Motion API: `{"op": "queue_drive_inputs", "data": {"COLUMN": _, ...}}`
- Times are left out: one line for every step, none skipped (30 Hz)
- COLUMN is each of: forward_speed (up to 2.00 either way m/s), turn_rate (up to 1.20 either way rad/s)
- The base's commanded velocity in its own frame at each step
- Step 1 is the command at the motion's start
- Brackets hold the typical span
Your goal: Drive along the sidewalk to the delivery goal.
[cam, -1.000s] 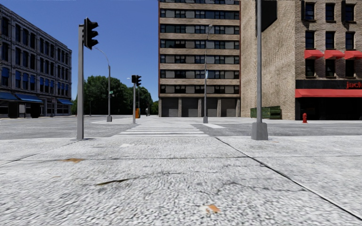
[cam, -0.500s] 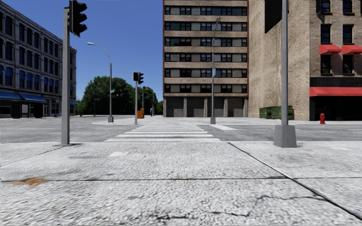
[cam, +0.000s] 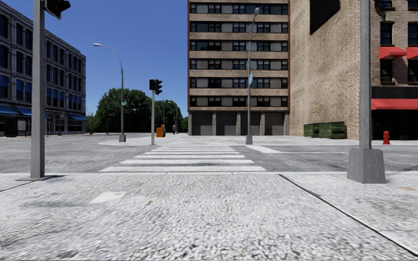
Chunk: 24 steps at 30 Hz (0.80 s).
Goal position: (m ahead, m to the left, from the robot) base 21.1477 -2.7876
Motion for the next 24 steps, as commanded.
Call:
{"op": "queue_drive_inputs", "data": {"forward_speed": 1.98, "turn_rate": 0.0}}
{"op": "queue_drive_inputs", "data": {"forward_speed": 1.98, "turn_rate": 0.0}}
{"op": "queue_drive_inputs", "data": {"forward_speed": 1.98, "turn_rate": 0.0}}
{"op": "queue_drive_inputs", "data": {"forward_speed": 1.98, "turn_rate": 0.0}}
{"op": "queue_drive_inputs", "data": {"forward_speed": 1.98, "turn_rate": 0.0}}
{"op": "queue_drive_inputs", "data": {"forward_speed": 1.98, "turn_rate": 0.0}}
{"op": "queue_drive_inputs", "data": {"forward_speed": 1.98, "turn_rate": 0.0}}
{"op": "queue_drive_inputs", "data": {"forward_speed": 1.98, "turn_rate": 0.0}}
{"op": "queue_drive_inputs", "data": {"forward_speed": 1.98, "turn_rate": 0.0}}
{"op": "queue_drive_inputs", "data": {"forward_speed": 1.98, "turn_rate": 0.0}}
{"op": "queue_drive_inputs", "data": {"forward_speed": 1.98, "turn_rate": 0.0}}
{"op": "queue_drive_inputs", "data": {"forward_speed": 1.98, "turn_rate": 0.0}}
{"op": "queue_drive_inputs", "data": {"forward_speed": 1.98, "turn_rate": 0.0}}
{"op": "queue_drive_inputs", "data": {"forward_speed": 1.98, "turn_rate": 0.0}}
{"op": "queue_drive_inputs", "data": {"forward_speed": 1.98, "turn_rate": 0.0}}
{"op": "queue_drive_inputs", "data": {"forward_speed": 1.98, "turn_rate": 0.0}}
{"op": "queue_drive_inputs", "data": {"forward_speed": 1.98, "turn_rate": 0.0}}
{"op": "queue_drive_inputs", "data": {"forward_speed": 1.98, "turn_rate": 0.0}}
{"op": "queue_drive_inputs", "data": {"forward_speed": 1.98, "turn_rate": 0.0}}
{"op": "queue_drive_inputs", "data": {"forward_speed": 1.98, "turn_rate": 0.0}}
{"op": "queue_drive_inputs", "data": {"forward_speed": 1.98, "turn_rate": 0.0}}
{"op": "queue_drive_inputs", "data": {"forward_speed": 1.98, "turn_rate": 0.0}}
{"op": "queue_drive_inputs", "data": {"forward_speed": 1.98, "turn_rate": 0.0}}
{"op": "queue_drive_inputs", "data": {"forward_speed": 1.98, "turn_rate": 0.0}}
